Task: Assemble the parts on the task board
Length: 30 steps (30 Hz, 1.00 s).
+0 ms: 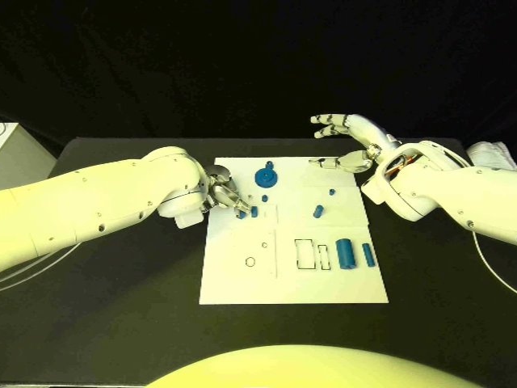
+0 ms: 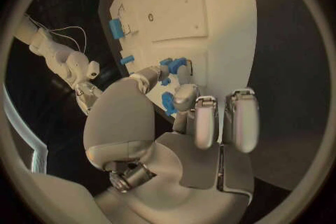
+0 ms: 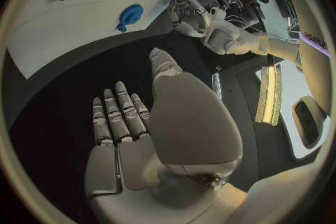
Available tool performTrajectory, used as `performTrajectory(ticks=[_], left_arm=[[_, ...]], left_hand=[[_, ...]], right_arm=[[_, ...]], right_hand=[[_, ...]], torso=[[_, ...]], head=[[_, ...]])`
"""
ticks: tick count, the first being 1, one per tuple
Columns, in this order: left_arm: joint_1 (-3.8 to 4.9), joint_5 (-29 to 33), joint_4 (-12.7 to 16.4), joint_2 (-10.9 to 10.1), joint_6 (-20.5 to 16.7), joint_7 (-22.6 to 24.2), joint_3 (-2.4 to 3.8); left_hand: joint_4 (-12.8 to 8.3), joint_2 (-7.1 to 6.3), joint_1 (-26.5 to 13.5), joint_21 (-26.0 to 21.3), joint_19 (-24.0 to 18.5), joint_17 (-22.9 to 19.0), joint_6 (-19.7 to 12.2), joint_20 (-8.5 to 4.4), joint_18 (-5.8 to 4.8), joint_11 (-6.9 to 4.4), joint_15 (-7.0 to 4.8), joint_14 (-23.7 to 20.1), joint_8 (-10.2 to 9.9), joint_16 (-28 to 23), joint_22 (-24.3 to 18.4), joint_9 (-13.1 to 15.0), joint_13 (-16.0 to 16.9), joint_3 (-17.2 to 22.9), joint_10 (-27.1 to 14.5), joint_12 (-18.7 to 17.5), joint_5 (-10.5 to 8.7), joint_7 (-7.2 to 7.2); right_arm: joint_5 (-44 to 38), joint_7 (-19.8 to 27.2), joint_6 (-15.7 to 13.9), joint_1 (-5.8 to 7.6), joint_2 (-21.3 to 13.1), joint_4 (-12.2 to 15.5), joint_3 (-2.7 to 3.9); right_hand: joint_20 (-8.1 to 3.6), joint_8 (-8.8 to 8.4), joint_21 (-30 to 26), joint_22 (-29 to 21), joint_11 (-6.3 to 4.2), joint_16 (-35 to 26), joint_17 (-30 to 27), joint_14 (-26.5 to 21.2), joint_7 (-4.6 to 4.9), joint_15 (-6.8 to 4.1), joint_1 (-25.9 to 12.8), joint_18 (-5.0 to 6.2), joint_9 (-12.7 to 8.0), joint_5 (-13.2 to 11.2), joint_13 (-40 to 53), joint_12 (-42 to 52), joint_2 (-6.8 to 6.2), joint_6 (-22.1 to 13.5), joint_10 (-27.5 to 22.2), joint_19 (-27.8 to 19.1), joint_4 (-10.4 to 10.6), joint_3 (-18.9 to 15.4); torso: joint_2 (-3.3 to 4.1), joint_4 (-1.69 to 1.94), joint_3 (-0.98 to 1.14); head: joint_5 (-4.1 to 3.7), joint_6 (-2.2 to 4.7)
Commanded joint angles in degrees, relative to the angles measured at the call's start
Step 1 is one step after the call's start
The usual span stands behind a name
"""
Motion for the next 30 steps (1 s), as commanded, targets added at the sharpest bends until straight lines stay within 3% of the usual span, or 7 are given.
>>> performTrajectory(ticks=[1, 9, 14, 16, 20, 30], left_arm=[[-0.37, 0.3, -0.04, 0.08, 1.11, -0.36, -0.26], [-0.37, 0.32, -0.21, 0.09, 1.13, -0.6, -0.26], [-0.37, 0.32, -0.35, -0.03, 0.84, -0.79, -0.26], [-0.37, 0.31, -0.39, -0.06, 0.69, -0.81, -0.26], [-0.37, 0.27, -0.4, -0.11, 0.49, -0.81, -0.26], [-0.38, 0.4, -0.14, -0.47, 0.28, -0.42, -0.25]], left_hand=[[0.74, 0.22, 0.19, -0.09, 0.08, 14.36, 0.17, -0.32, -1.07, -0.32, -0.28, 5.74, -0.6, 0.22, 5.32, -0.26, 0.16, -1.28, -0.21, -0.14, -2.28, 0.32], [0.96, 0.32, 0.38, -0.09, 0.09, 14.39, 0.25, -0.32, -1.07, -0.32, -0.27, 5.74, -0.71, 0.23, 5.33, -0.3, 0.16, -1.52, -0.22, -0.17, -2.71, 0.31], [0.21, 1.83, 4.24, -0.14, 0.09, 14.37, 0.12, -0.4, -1.06, -0.51, -0.42, 5.74, -1.4, 0.23, 5.34, -0.49, 0.34, -0.03, -0.27, -0.34, -2.61, 0.09], [-1.13, 2.08, 6.89, -0.17, 0.07, 14.35, -0.39, -0.45, -1.05, -0.43, -0.41, 5.74, -1.74, 0.21, 5.33, -0.42, 0.39, 3.0, -0.29, -0.6, -2.17, 0.28], [-3.1, 1.15, 8.26, -0.22, 0.03, 14.31, -1.29, -0.11, -1.04, 0.09, 0.06, 5.72, -1.04, 0.19, 5.31, 0.7, 0.14, 8.58, -0.26, -1.29, -1.45, 1.14], [-3.97, 0.78, 7.56, -0.26, -0.05, 14.24, -1.5, 0.22, -1.0, 0.47, 0.36, 5.7, -0.25, 0.15, 5.25, 1.68, -0.04, 12.24, -0.34, -1.71, -0.41, 1.55]], right_arm=[[-0.22, 0.43, 0.49, -0.02, 0.0, 0.05, 0.01], [-0.2, 0.42, 0.53, -0.02, -0.01, 0.06, 0.01], [-0.19, 0.41, 0.54, -0.02, -0.05, 0.07, 0.01], [-0.19, 0.41, 0.53, -0.02, -0.05, 0.08, 0.01], [-0.18, 0.42, 0.52, -0.02, -0.05, 0.07, 0.01], [-0.17, 0.51, 0.41, -0.02, -0.07, 0.08, 0.01]], right_hand=[[0.02, 0.3, 0.34, -0.05, -0.03, 0.08, 0.01, 0.21, 7.92, -0.13, 0.11, -0.63, 0.08, -0.15, 0.07, 0.03, 0.45, 0.44, 0.41, 0.02, -0.06, 0.42], [0.02, 0.3, 0.29, -0.09, -0.02, 0.05, -0.01, 0.16, 7.93, -0.12, 0.11, -0.66, 0.07, -0.14, 0.06, 0.02, 0.47, 0.46, 0.4, -0.11, -0.06, 0.47], [0.02, 0.3, 0.29, -0.09, -0.02, 0.05, -0.01, 0.16, 7.93, -0.12, 0.11, -0.66, 0.07, -0.14, 0.06, 0.02, 0.47, 0.46, 0.4, -0.11, -0.06, 0.47], [0.02, 0.3, 0.29, -0.09, -0.02, 0.05, -0.01, 0.16, 7.93, -0.12, 0.11, -0.66, 0.07, -0.14, 0.06, 0.02, 0.47, 0.46, 0.4, -0.11, -0.06, 0.47], [0.02, 0.31, 0.28, -0.1, -0.02, 0.03, -0.03, 0.08, 7.93, -0.1, 0.1, -0.68, 0.08, -0.14, 0.07, 0.03, 0.48, 0.55, 0.51, -0.14, -0.06, 0.5], [0.02, 0.31, 0.28, -0.1, -0.02, 0.03, -0.03, 0.08, 7.93, -0.1, 0.1, -0.68, 0.08, -0.14, 0.07, 0.03, 0.48, 0.55, 0.51, -0.14, -0.06, 0.5]], torso=[[0.03, 0.01, -0.02], [0.03, 0.0, -0.01], [0.05, -0.02, -0.04], [0.04, -0.02, -0.03], [0.03, -0.01, -0.06], [0.0, 0.03, -0.07]], head=[[-0.09, -0.07], [-0.13, -0.1], [-0.15, -0.05], [-0.15, -0.03], [-0.19, -0.07], [-0.21, 0.03]])
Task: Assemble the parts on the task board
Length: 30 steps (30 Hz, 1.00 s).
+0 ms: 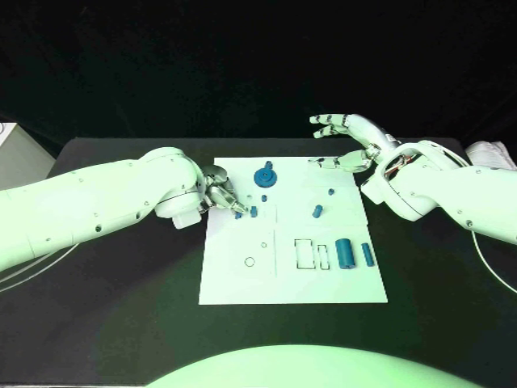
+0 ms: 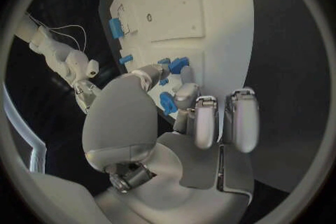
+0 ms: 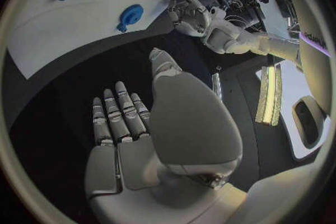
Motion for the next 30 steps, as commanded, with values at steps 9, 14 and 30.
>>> performTrajectory(ticks=[9, 14, 30], left_arm=[[-0.32, 0.23, 0.43, -0.51, 0.36, -0.06, -0.24], [-0.34, 0.29, 0.64, -0.85, 0.3, 0.04, -0.23], [-0.49, 2.4, 2.51, -3.2, -1.17, 1.7, 0.4]], left_hand=[[-9.22, 1.91, 0.67, -0.45, -0.34, 13.94, -0.57, 0.34, -0.9, 0.55, 0.42, 5.61, 0.54, -0.01, 4.94, 0.9, -0.76, 11.5, -0.46, -1.01, 2.82, 0.17], [-9.48, 1.85, 0.4, -0.45, -0.34, 13.89, -0.58, 0.33, -0.9, 0.56, 0.41, 5.6, 0.62, -0.03, 4.94, 1.06, -0.83, 12.14, -0.57, -1.13, 3.63, 0.2], [-10.11, 1.8, -0.32, -1.53, -1.83, 13.03, -1.47, 0.45, -0.39, 0.94, 0.65, 5.32, 0.2, -0.51, 2.97, 1.25, -4.38, 13.94, -2.96, -3.98, 4.37, 0.67]], right_arm=[[-0.2, 0.58, 0.38, -0.02, -0.05, 0.09, 0.01], [-0.17, 0.61, 0.39, -0.02, -0.09, 0.11, 0.01], [0.15, 0.75, 0.34, -0.06, -0.31, 0.18, 0.01]], right_hand=[[0.02, 0.31, 0.28, -0.05, -0.02, 0.03, -0.03, 0.08, 7.73, -0.1, 0.09, -0.78, 0.09, -0.14, 0.07, 0.03, 0.48, 0.34, 0.52, -0.14, 0.1, 0.34], [0.02, 0.32, 0.25, -0.09, -0.01, 0.0, -0.05, 0.07, 7.74, -0.08, 0.06, -0.82, 0.09, -0.18, 0.08, 0.03, 0.49, 0.43, 0.67, -0.22, 0.1, 0.39], [0.02, 0.33, 0.23, -0.1, -0.01, 0.0, -0.05, 0.11, 7.76, -0.08, 0.05, -0.84, 0.1, -0.19, 0.09, 0.04, 0.53, 0.48, 0.79, -0.26, 0.09, 0.43]], torso=[[-0.02, -0.01, 0.02], [-0.01, 0.0, 0.05], [-0.06, 0.02, -0.04]], head=[[-0.01, 0.11], [-0.1, 0.09], [-0.35, 0.06]])
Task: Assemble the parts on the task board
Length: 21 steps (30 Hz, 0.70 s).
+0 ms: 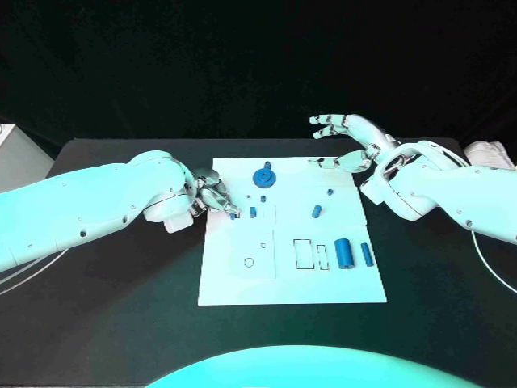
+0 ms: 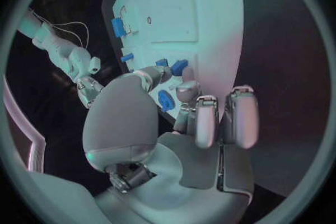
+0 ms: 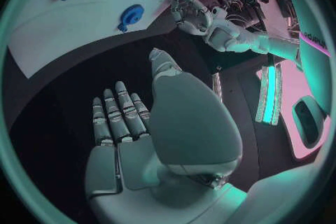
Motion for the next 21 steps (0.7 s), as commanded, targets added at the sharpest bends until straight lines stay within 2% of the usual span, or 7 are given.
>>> performTrajectory(ticks=[1, 11, 16, 21], left_arm=[[-0.09, 1.13, 0.49, -0.34, -0.43, 0.89, 0.11], [-0.25, 3.47, 1.48, -1.62, -2.22, 3.49, 0.82], [-0.37, 3.82, 2.2, -2.1, -4.57, 5.85, 0.92], [-0.85, 3.74, 3.19, -2.8, -7.28, 8.58, 0.95]], left_hand=[[-11.93, 0.53, 0.11, -0.47, -0.66, 12.97, -0.35, 0.05, -0.36, 0.05, 0.45, 5.51, 0.22, -0.26, 2.88, 0.36, -0.53, 12.3, -0.71, -0.59, 0.39, 0.0], [-12.62, 0.45, 0.18, -0.89, -1.25, 12.59, -0.63, 0.14, -0.17, 0.28, 0.62, 5.37, 0.0, -0.48, 2.15, 0.41, -1.67, 13.2, -1.63, -1.57, 0.71, 0.28], [-12.93, 0.58, 0.37, -0.64, -0.93, 12.97, -0.55, 0.16, -0.28, 0.31, 0.66, 5.5, 0.01, -0.28, 2.62, 0.45, -1.26, 13.58, -1.44, -1.27, 0.73, 0.31], [-13.1, 0.61, 0.45, -0.49, -0.75, 13.06, -0.46, 0.15, -0.34, 0.31, 0.66, 5.53, 0.03, -0.23, 2.89, 0.48, -1.11, 13.76, -1.31, -1.14, 0.71, 0.32]], right_arm=[[0.16, 0.7, 0.33, -0.05, -0.05, 0.12, 0.01], [0.56, 0.87, 0.27, -0.12, -0.16, 0.15, 0.01], [0.64, 0.9, 0.25, -0.14, -0.23, 0.16, 0.01], [0.67, 0.92, 0.24, -0.15, -0.3, 0.18, 0.01]], right_hand=[[0.01, 0.33, 0.23, -0.05, -0.02, -0.01, -0.05, 0.11, 7.76, -0.08, 0.05, -0.86, 0.05, -0.19, 0.09, 0.04, 0.53, 0.48, 0.37, -0.25, -0.07, 0.27], [0.01, 0.35, 0.22, -0.07, -0.02, -0.01, -0.05, 0.14, 7.77, -0.07, 0.05, -0.87, 0.07, -0.2, 0.09, 0.05, 0.61, 0.58, 0.47, -0.29, -0.07, 0.34], [0.01, 0.35, 0.22, -0.07, -0.02, -0.01, -0.05, 0.14, 7.77, -0.07, 0.05, -0.87, 0.07, -0.2, 0.09, 0.05, 0.61, 0.58, 0.47, -0.29, -0.07, 0.34], [0.01, 0.35, 0.22, -0.07, -0.02, -0.01, -0.05, 0.14, 7.77, -0.07, 0.05, -0.87, 0.07, -0.2, 0.09, 0.05, 0.61, 0.58, 0.47, -0.29, -0.07, 0.34]], torso=[[-0.04, 0.01, -0.05], [-0.05, 0.03, 0.0], [-0.09, 0.07, 0.08], [-0.1, 0.09, 0.06]], head=[[-0.07, -0.05], [-0.11, 0.06], [-0.12, 0.01], [-0.19, 0.15]])
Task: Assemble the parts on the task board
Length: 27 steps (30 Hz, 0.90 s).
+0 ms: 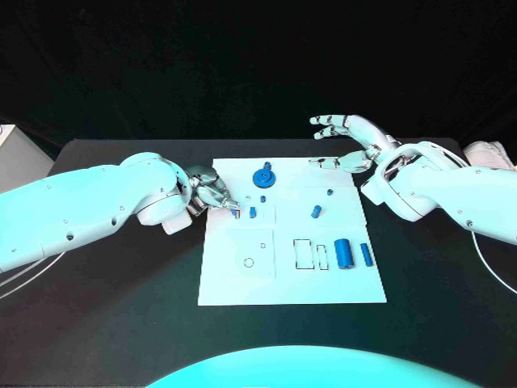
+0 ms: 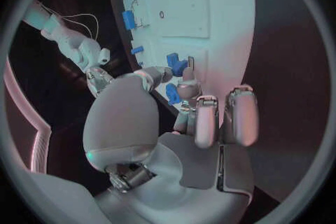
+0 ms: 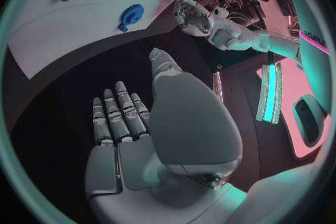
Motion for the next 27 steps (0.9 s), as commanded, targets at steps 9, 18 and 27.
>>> performTrajectory(ticks=[9, 18, 27], left_arm=[[-1.21, -0.97, 0.98, -0.42, -6.26, 7.19, -0.3], [-2.44, -5.07, 0.55, -0.07, -7.79, 7.58, -0.51], [-3.3, -7.91, 0.35, 0.09, -8.81, 7.89, -0.58]], left_hand=[[-13.34, 0.38, 0.26, 0.29, 0.16, 13.21, 0.01, 0.15, -0.37, 0.09, 0.45, 5.36, 0.26, 0.11, 3.03, 0.49, 0.13, 13.67, 0.0, 0.31, 0.18, -0.09], [-13.41, 0.36, 0.27, 0.41, 0.32, 13.26, 0.07, 0.15, -0.43, 0.09, 0.45, 5.38, 0.28, 0.14, 3.26, 0.51, 0.25, 13.72, 0.1, 0.41, 0.15, -0.09], [-13.48, 0.33, 0.28, 0.47, 0.39, 13.29, 0.14, 0.14, -0.45, 0.08, 0.44, 5.39, 0.3, 0.16, 3.35, 0.53, 0.31, 13.77, 0.18, 0.48, 0.13, -0.1]], right_arm=[[0.01, 0.84, 0.29, -0.08, -0.1, 0.07, 0.01], [0.17, 0.85, 0.36, -0.15, -0.2, 0.04, 0.01], [0.22, 0.87, 0.39, -0.18, -0.31, 0.08, 0.01]], right_hand=[[0.01, 0.37, 0.23, -0.08, -0.01, 0.0, -0.05, 0.22, 7.96, -0.07, 0.05, -0.88, 0.08, -0.21, 0.1, 0.06, 0.74, 0.48, 0.63, -0.29, -0.09, 0.46], [0.01, 0.37, 0.23, -0.08, -0.01, 0.0, -0.05, 0.22, 7.96, -0.07, 0.05, -0.88, 0.08, -0.21, 0.1, 0.06, 0.74, 0.48, 0.63, -0.29, -0.09, 0.46], [0.01, 0.37, 0.23, -0.08, -0.01, 0.0, -0.05, 0.22, 7.96, -0.07, 0.05, -0.88, 0.08, -0.21, 0.1, 0.06, 0.74, 0.48, 0.63, -0.29, -0.09, 0.46]], torso=[[-0.05, -0.06, 0.05], [0.07, -0.07, -0.02], [0.13, -0.02, -0.11]], head=[[0.11, 0.21], [0.16, 0.16], [0.12, 0.03]])
